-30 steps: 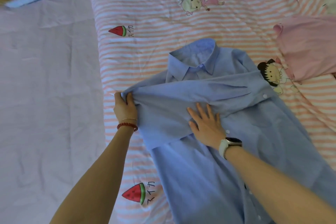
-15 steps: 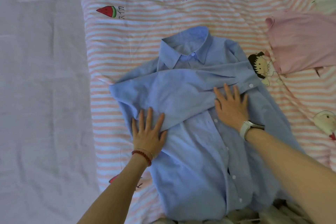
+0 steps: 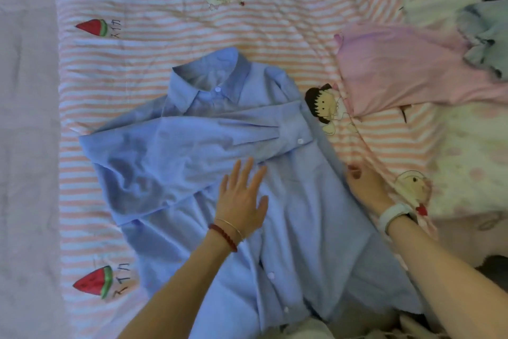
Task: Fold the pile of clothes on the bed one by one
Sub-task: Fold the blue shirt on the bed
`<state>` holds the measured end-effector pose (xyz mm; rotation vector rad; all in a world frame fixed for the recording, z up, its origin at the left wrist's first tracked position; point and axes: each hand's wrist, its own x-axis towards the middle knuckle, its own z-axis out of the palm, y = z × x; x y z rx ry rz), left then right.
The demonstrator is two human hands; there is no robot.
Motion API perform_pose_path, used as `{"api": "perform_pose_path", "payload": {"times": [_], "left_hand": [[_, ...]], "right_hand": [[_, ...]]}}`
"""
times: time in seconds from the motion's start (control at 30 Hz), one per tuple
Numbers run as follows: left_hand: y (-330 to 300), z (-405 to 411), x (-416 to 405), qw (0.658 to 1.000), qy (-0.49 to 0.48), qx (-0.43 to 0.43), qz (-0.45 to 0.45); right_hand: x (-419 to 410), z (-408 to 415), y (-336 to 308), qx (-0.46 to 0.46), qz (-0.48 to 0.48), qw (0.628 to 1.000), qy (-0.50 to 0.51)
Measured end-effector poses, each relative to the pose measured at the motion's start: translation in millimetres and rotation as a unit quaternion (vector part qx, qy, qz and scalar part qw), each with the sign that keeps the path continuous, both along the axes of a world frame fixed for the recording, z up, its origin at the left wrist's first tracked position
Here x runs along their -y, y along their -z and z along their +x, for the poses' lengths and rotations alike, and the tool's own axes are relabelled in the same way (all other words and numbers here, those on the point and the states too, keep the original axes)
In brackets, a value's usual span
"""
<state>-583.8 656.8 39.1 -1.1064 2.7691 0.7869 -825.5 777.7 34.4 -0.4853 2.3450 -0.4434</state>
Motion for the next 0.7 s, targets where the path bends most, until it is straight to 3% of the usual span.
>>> {"api": "perform_pose_path", "payload": {"times": [0.1, 0.2, 0.33, 0.47, 0.57, 0.7], "left_hand": [[9.2, -47.0, -38.5, 0.998, 0.037, 0.031, 0.043], [20.4, -72.4, -56.0, 0.994, 0.032, 0.086, 0.053], [29.3, -76.6, -56.7, 0.983, 0.031, 0.157, 0.088], [28.7, -81.9, -50.7, 0.976, 0.019, 0.181, 0.116], [24.6, -86.7, -47.8, 0.972, 0.018, 0.200, 0.124], [17.5, -97.7, -44.9, 0.964, 0.020, 0.231, 0.130]], "right_hand": [[-25.3, -6.2, -2.6, 0.119, -0.006, 0.992, -0.034], [-44.4, -14.4, -6.5, 0.174, -0.039, 0.984, -0.009], [-58.0, -44.4, -9.6, 0.157, -0.087, 0.984, -0.014], [-57.5, -87.1, -25.7, 0.049, -0.150, 0.987, -0.014], [-58.6, -108.8, -42.4, 0.091, -0.223, 0.971, 0.007], [-84.9, -111.9, -36.8, 0.168, -0.114, 0.976, -0.077]]}}
